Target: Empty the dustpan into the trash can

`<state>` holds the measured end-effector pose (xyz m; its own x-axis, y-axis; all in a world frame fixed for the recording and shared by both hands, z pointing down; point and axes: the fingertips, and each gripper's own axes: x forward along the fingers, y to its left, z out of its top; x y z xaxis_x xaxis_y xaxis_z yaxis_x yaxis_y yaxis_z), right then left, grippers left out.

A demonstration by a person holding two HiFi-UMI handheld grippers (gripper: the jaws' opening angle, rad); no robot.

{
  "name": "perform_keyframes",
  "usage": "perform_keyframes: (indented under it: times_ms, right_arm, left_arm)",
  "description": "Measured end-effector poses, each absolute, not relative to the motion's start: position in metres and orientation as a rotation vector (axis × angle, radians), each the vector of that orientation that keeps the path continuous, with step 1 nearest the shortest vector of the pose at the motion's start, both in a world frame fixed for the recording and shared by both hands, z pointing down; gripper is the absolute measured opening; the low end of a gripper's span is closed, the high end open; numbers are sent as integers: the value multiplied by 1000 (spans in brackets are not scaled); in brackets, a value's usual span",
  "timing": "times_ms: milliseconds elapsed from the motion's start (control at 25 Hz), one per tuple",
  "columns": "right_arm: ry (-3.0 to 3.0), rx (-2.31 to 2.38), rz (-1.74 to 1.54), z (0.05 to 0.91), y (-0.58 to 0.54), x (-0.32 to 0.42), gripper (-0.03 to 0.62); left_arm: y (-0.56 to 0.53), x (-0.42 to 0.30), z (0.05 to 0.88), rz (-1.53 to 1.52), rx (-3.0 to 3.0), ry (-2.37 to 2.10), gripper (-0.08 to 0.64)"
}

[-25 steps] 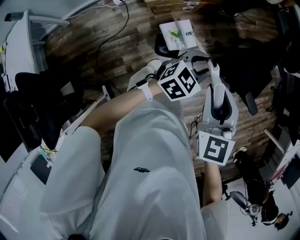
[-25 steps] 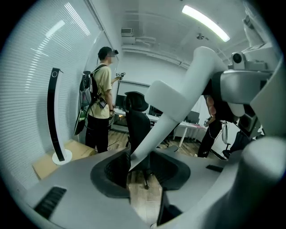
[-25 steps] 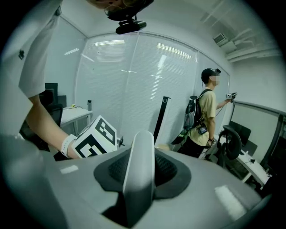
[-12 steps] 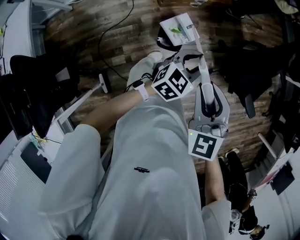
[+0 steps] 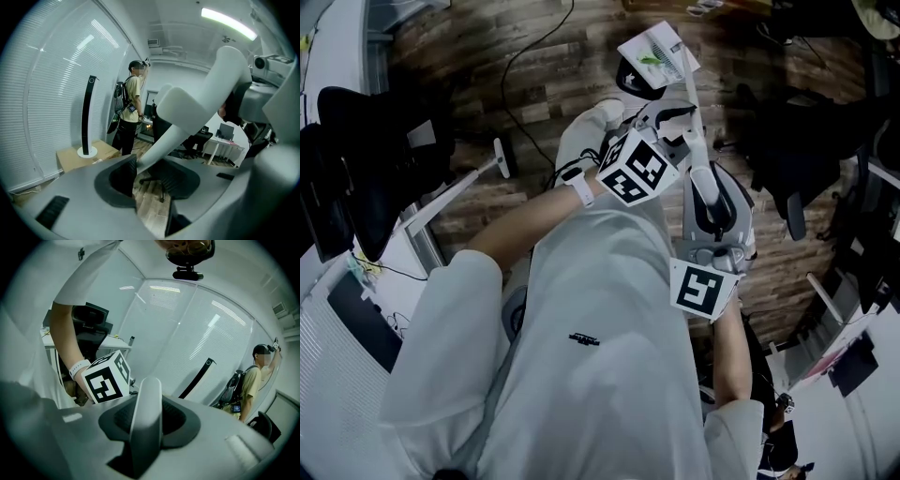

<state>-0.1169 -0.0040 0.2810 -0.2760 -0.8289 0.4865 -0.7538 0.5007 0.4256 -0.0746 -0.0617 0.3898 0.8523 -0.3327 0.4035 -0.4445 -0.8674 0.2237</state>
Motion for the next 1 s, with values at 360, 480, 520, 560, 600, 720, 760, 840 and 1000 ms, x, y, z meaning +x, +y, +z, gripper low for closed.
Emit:
perform_keyframes:
  times_ms: [360, 480, 520, 560, 600, 720, 760, 840, 1000]
  right_arm:
    - [-2087, 1227, -257, 283, 16, -137, 121]
    - [-2096, 1206, -257, 285, 19, -137, 121]
    - [-2102, 1194, -250, 287, 20, -137, 121]
    - [-2107, 1179, -248, 290, 21, -137, 121]
    - [-2112, 1162, -248, 292, 22, -137, 121]
    - [-2124, 1124, -265, 294, 24, -141, 121]
    - [-2125, 1110, -275, 295, 25, -143, 121]
    - [-2127, 1090, -294, 296, 27, -144, 121]
    - [-2129, 1088, -309, 293, 27, -141, 120]
  left_arm:
    - [-48, -91, 388, 475, 2722, -651, 137]
    - [-46, -92, 390, 471, 2715, -666, 137]
    - [-45, -92, 391, 475, 2710, -671, 137]
    - [-45, -93, 393, 479, 2703, -677, 137]
    - [-45, -94, 396, 483, 2696, -684, 137]
    - [-44, -99, 398, 486, 2687, -709, 137]
    - [-44, -100, 398, 484, 2689, -717, 137]
    - [-43, -101, 398, 481, 2691, -729, 137]
    - [-43, -100, 395, 464, 2690, -748, 137]
